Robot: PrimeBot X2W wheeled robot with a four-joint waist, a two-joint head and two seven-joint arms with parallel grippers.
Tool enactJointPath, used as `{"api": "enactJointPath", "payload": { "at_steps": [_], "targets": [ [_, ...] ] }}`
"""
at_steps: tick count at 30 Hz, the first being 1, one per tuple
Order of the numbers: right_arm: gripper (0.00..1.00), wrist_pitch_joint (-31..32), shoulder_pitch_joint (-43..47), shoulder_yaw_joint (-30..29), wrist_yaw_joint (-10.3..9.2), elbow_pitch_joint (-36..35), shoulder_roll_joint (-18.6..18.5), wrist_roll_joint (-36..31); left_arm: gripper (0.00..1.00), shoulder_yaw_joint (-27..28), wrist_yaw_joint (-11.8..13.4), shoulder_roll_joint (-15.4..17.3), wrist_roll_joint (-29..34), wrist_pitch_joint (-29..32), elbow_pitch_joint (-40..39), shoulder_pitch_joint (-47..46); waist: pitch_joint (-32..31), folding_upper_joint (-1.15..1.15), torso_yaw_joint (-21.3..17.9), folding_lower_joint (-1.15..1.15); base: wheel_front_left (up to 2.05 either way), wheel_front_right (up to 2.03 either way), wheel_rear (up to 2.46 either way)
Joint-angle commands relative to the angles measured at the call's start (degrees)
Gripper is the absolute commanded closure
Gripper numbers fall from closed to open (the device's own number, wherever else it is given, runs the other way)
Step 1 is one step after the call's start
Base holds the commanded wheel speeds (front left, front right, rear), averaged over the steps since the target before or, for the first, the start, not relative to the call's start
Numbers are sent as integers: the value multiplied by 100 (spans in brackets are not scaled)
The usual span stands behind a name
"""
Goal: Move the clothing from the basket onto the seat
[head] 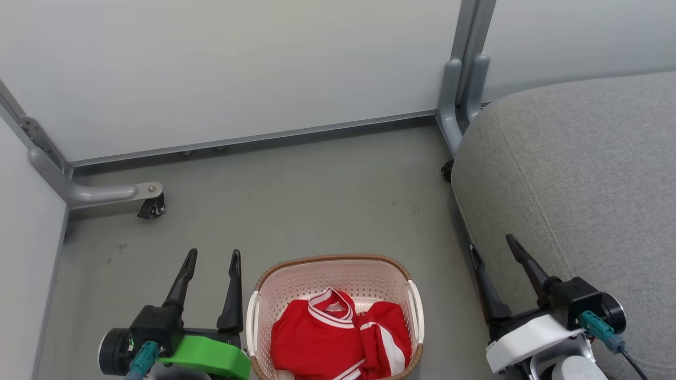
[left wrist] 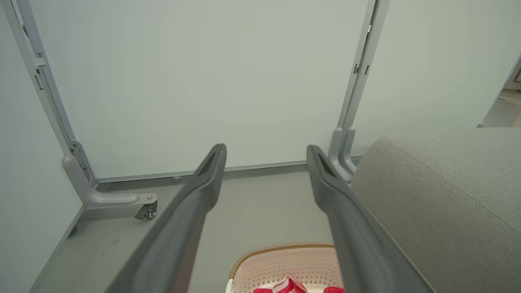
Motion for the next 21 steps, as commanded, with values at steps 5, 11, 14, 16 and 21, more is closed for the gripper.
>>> {"api": "enactJointPath", "payload": {
  "at_steps": [5, 11, 14, 16, 21],
  "targets": [
    [0, -98, 73, 53, 2, -40, -36, -271, 0, 7, 70, 39, 252, -93, 72, 93, -20, 9, -7, 0, 0, 0, 0],
    [0, -111, 72, 37, 1, -36, -36, -294, 0, 22, 94, 40, 283, -98, 142, 102, -29, 9, -20, 0, 0, 0, 0],
    [0, -111, 80, 17, 1, -25, -36, -271, 0, 30, 121, 39, 354, -97, 208, 101, -38, 9, -25, 0, 0, 0, 0],
    [0, -111, 85, 7, 1, -21, -35, -266, 0, 41, 147, 39, 357, -97, 248, 86, -42, 9, -27, 0, 0, 0, 0],
    [0, -111, 97, -9, 1, -12, -35, -260, 0, 56, 175, 38, 331, -97, 300, 75, -50, 9, -37, 0, 0, 0, 0]
  ]
}}
